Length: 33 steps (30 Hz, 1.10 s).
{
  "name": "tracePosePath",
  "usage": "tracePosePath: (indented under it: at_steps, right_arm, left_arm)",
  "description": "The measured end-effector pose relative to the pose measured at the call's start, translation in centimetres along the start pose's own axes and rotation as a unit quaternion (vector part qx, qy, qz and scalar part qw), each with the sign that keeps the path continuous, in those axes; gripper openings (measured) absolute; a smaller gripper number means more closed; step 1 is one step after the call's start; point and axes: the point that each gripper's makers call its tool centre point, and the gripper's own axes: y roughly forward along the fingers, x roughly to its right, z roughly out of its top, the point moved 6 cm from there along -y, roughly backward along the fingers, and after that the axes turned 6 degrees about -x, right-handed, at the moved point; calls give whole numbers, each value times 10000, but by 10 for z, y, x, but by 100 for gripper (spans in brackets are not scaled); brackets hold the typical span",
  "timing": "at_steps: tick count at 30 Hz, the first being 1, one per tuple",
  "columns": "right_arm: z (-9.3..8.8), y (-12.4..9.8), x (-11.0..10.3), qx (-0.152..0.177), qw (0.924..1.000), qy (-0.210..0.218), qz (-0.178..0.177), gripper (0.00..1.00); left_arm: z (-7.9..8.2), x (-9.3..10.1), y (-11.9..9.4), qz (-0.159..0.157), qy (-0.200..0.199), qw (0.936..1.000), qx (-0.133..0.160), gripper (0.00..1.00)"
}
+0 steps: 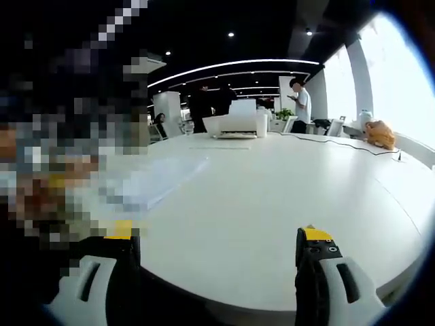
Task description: Organize the stack of printing papers by aligning and flattening the scattered papers on the table
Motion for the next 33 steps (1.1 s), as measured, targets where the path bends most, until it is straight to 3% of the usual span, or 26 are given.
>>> tracePosePath:
  at_steps: [33]
  right_arm:
    - [2,0,-1,-20,10000,-29,-24,90]
  left_arm:
    - [1,2,2,-60,-34,10000,25,97]
